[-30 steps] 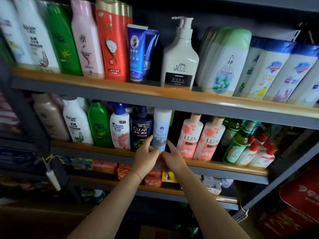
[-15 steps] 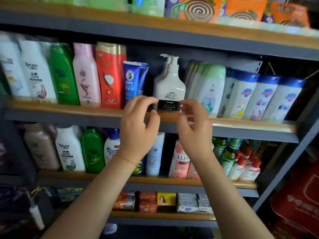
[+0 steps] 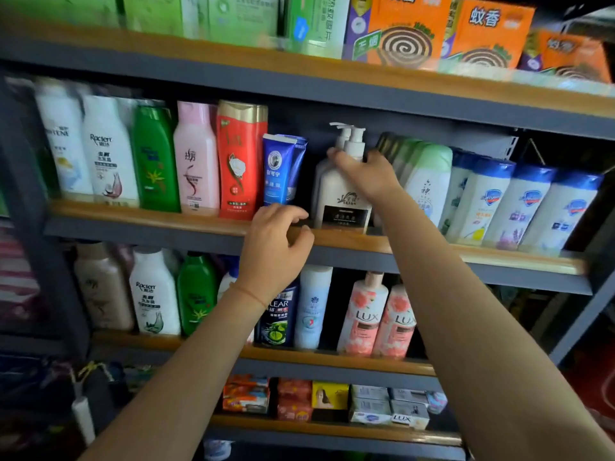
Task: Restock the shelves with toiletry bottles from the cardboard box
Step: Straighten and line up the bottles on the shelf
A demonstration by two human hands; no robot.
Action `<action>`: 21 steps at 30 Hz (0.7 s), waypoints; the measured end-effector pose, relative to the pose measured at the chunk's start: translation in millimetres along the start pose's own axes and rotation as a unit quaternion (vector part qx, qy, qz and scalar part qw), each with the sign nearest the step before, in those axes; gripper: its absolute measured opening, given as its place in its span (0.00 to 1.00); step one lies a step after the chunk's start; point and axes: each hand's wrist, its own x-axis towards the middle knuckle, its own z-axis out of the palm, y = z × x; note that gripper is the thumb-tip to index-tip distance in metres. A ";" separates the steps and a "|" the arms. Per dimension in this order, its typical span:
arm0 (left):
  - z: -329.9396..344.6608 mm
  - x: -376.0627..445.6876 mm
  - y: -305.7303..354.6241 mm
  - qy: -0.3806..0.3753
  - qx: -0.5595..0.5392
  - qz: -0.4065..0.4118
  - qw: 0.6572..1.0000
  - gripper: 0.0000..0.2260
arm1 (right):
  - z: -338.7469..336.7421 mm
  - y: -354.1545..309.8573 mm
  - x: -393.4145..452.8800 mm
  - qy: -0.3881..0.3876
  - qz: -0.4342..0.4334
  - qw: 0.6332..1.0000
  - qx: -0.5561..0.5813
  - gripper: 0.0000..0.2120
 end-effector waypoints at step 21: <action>28.9 90.4 33.5 -0.102 -0.323 -0.322 0.884 0.40 | 23.9 33.2 14.4 -0.045 0.109 0.971 0.207 0.64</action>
